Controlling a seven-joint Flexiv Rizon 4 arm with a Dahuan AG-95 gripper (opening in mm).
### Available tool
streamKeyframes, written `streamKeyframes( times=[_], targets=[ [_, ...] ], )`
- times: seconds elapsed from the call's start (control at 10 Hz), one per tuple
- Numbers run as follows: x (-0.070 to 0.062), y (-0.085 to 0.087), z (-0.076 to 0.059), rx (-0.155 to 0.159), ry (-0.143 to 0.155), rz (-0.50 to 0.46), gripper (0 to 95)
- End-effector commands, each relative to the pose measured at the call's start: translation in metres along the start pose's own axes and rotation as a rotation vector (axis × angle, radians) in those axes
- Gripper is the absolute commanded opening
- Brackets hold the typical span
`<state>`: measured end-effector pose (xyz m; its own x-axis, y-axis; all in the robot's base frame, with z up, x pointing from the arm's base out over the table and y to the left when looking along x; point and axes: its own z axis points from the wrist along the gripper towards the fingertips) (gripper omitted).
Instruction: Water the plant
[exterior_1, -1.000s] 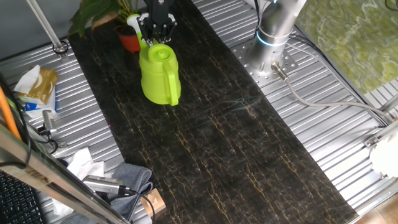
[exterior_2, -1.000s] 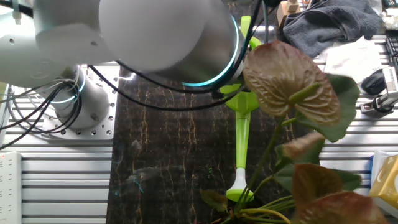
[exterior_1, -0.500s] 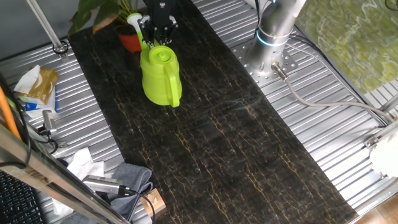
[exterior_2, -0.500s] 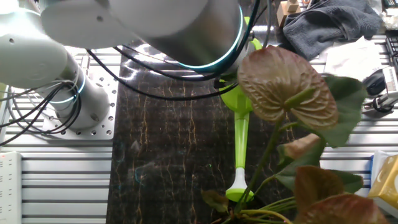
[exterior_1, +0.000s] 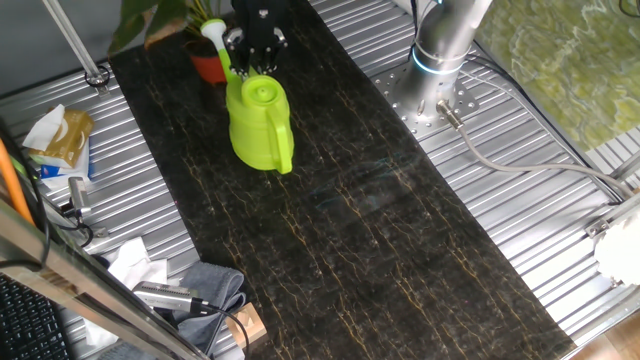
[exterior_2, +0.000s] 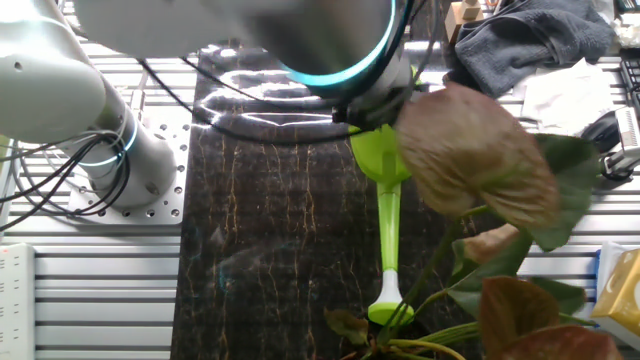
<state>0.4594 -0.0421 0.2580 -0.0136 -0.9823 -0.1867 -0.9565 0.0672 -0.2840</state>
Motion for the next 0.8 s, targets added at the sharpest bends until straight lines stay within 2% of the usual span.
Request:
streamKeyframes(
  times=[0.1,0.8],
  targets=[
    [0.0005,0.0026,-0.0013,0.001,0.029,-0.010,0.0],
    [-0.0003,0.0034,0.0015,-0.003,0.026,0.011,0.0]
  ],
)
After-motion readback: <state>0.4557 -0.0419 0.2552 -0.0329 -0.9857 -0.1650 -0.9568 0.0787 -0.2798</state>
